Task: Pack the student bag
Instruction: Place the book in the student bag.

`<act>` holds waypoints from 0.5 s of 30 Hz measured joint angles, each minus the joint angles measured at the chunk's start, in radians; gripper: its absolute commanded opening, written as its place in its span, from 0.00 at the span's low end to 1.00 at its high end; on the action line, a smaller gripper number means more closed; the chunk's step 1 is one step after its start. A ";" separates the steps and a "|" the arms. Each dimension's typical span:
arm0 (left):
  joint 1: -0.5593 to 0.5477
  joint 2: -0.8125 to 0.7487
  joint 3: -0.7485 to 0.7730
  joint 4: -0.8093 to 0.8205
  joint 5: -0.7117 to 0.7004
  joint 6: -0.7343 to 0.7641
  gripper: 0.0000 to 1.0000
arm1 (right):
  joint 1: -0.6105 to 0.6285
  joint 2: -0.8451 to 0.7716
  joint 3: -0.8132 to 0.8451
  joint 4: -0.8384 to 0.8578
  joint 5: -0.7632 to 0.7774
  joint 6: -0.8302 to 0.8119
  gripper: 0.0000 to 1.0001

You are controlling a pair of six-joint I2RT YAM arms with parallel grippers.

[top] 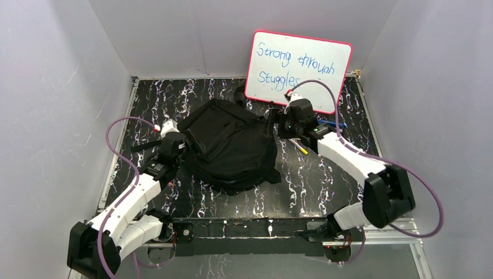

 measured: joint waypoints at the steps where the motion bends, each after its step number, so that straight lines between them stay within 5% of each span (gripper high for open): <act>1: 0.000 0.005 -0.018 0.000 -0.002 -0.011 0.64 | 0.000 0.033 0.011 0.011 -0.018 0.002 0.88; 6: 0.000 0.069 -0.072 0.024 -0.004 -0.048 0.64 | 0.000 0.126 0.018 0.032 -0.080 0.006 0.78; 15: 0.051 0.223 -0.084 0.185 0.034 -0.031 0.64 | 0.136 0.123 -0.050 0.075 -0.128 0.047 0.79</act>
